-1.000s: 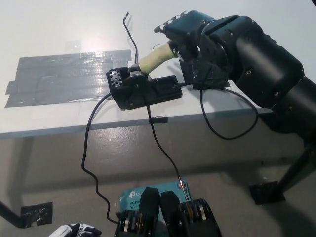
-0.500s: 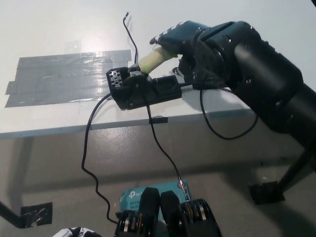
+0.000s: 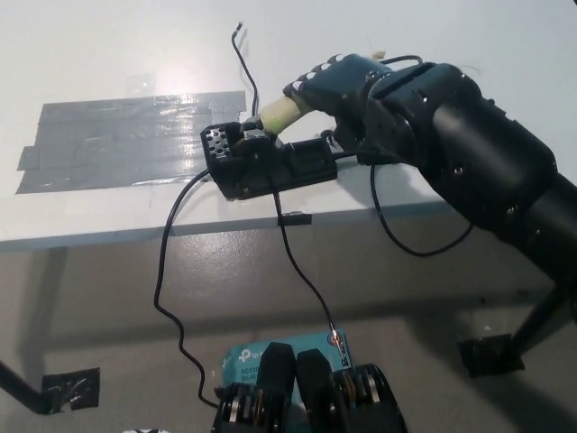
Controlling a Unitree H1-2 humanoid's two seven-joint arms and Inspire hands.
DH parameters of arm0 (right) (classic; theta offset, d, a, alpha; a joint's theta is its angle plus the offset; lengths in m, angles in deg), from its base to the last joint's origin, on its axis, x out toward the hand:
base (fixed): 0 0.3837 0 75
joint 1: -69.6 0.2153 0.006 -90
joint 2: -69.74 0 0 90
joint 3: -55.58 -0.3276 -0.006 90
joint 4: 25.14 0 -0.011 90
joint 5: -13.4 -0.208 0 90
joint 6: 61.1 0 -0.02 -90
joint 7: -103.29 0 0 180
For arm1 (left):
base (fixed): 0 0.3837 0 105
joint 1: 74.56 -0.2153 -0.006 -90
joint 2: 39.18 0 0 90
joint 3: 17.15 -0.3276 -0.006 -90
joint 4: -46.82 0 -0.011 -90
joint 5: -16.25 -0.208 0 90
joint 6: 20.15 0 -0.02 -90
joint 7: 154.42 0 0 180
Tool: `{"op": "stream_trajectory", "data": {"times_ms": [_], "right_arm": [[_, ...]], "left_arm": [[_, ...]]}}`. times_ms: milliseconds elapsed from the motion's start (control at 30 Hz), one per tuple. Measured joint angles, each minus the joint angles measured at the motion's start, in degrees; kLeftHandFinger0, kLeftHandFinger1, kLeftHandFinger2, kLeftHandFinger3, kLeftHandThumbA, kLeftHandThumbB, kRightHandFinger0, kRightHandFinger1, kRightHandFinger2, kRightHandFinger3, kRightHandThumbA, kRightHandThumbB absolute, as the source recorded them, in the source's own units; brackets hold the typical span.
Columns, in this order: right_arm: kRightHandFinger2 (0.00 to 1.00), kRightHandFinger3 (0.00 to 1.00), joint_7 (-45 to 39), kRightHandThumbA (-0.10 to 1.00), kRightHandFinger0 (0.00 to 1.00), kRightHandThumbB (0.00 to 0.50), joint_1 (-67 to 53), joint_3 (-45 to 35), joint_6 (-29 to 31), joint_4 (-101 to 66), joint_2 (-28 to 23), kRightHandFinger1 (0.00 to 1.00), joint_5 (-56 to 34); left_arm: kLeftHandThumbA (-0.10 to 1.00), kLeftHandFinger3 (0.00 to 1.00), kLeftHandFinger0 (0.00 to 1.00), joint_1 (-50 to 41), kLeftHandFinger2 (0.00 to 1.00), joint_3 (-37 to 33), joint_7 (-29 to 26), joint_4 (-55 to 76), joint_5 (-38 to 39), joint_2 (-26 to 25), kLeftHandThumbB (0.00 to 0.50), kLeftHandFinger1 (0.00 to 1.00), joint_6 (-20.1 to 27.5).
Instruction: The robot uses its right hand to grab the soldering gun kept on the middle of the table and pulls it out of its base and keep it on the right side of the base
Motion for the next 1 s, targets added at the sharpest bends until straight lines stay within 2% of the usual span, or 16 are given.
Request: {"op": "stream_trajectory", "data": {"times_ms": [33,67,200,267,300,333,433,500,533,567,667,733,867,900,967,1000], "right_arm": [[1.00,1.00,0.7,0.47,1.00,0.319,-0.1,0.2,0.1,0.1,0.0,1.00,0.4],[1.00,1.00,1.3,0.43,1.00,0.300,-0.3,0.4,0.1,0.3,0.0,1.00,1.0],[1.00,1.00,4.6,0.44,1.00,0.284,-1.0,0.9,0.3,0.5,0.0,1.00,3.3],[1.00,1.00,5.8,0.45,1.00,0.294,-1.2,1.1,0.3,0.7,0.0,1.00,4.3],[1.00,1.00,6.9,0.42,1.00,0.322,-1.3,1.5,0.3,0.9,0.0,1.00,5.1],[1.00,1.00,7.7,0.42,1.00,0.320,-1.5,1.8,0.3,1.1,0.0,1.00,5.8],[1.00,1.00,10.2,0.43,1.00,0.361,-2.4,2.7,0.5,1.8,0.2,1.00,7.5],[1.00,1.00,12.1,0.43,1.00,0.367,-2.9,3.0,0.5,2.4,0.4,1.00,8.7],[1.00,1.00,12.8,0.44,1.00,0.349,-3.1,3.0,0.5,2.5,0.5,1.00,9.2],[1.00,1.00,13.6,0.45,1.00,0.347,-3.5,3.1,0.4,2.5,0.6,1.00,9.8],[1.00,1.00,15.8,0.40,1.00,0.342,-4.5,3.5,0.1,3.0,0.7,1.00,11.6],[1.00,1.00,17.8,0.42,1.00,0.323,-4.8,4.2,-0.2,4.0,1.0,1.00,13.4],[1.00,1.00,21.5,0.37,1.00,0.306,-5.1,5.2,-0.7,6.0,1.4,1.00,16.1],[1.00,1.00,22.7,0.37,1.00,0.301,-5.3,5.3,-0.8,6.5,1.5,1.00,16.9],[1.00,1.00,24.8,0.37,1.00,0.290,-5.8,5.3,-1.1,7.1,1.8,1.00,17.7],[1.00,1.00,25.8,0.49,0.83,0.247,-6.0,5.2,-1.2,7.3,1.9,1.00,17.9]], "left_arm": [[0.12,0.59,0.65,0.1,0.67,-0.1,0.0,0.0,-0.2,0.0,0.349,0.70,0.0],[0.20,0.64,0.65,0.1,0.70,-0.2,0.0,0.0,-0.4,0.0,0.377,0.71,0.0],[0.21,0.63,0.63,0.2,0.70,-0.8,0.0,0.0,-1.5,-0.1,0.379,0.71,0.1],[0.20,0.66,0.67,0.3,0.73,-1.0,0.0,0.0,-1.8,-0.1,0.367,0.73,0.1],[0.19,0.65,0.67,0.4,0.73,-1.1,0.1,0.0,-2.0,-0.1,0.341,0.73,0.1],[0.17,0.64,0.67,0.4,0.72,-1.1,0.0,0.0,-2.2,-0.1,0.332,0.73,0.1],[0.18,0.63,0.66,0.4,0.71,-1.5,0.0,0.0,-3.0,-0.1,0.281,0.71,0.0],[0.16,0.65,0.64,0.5,0.71,-2.1,0.0,0.0,-3.8,-0.1,0.244,0.71,-0.1],[0.15,0.64,0.65,0.5,0.70,-2.5,0.0,0.0,-4.1,-0.2,0.232,0.71,-0.1],[0.15,0.64,0.65,0.5,0.70,-2.8,0.0,0.0,-4.6,-0.3,0.196,0.71,-0.1],[0.21,0.64,0.62,0.6,0.66,-3.2,0.0,0.0,-5.7,-0.5,0.173,0.68,-0.1],[0.21,0.64,0.63,0.8,0.69,-3.2,0.1,0.0,-6.2,-0.5,0.160,0.70,-0.1],[0.21,0.64,0.63,1.3,0.68,-3.4,0.1,0.0,-6.7,-0.5,0.146,0.69,-0.1],[0.21,0.66,0.66,1.3,0.72,-3.5,0.1,0.0,-6.8,-0.5,0.143,0.72,-0.1],[0.21,0.66,0.67,1.3,0.71,-3.8,0.1,0.0,-7.1,-0.5,0.146,0.72,-0.1],[0.21,0.67,0.66,1.3,0.70,-3.9,0.2,0.0,-7.3,-0.5,0.145,0.71,-0.1]]}}
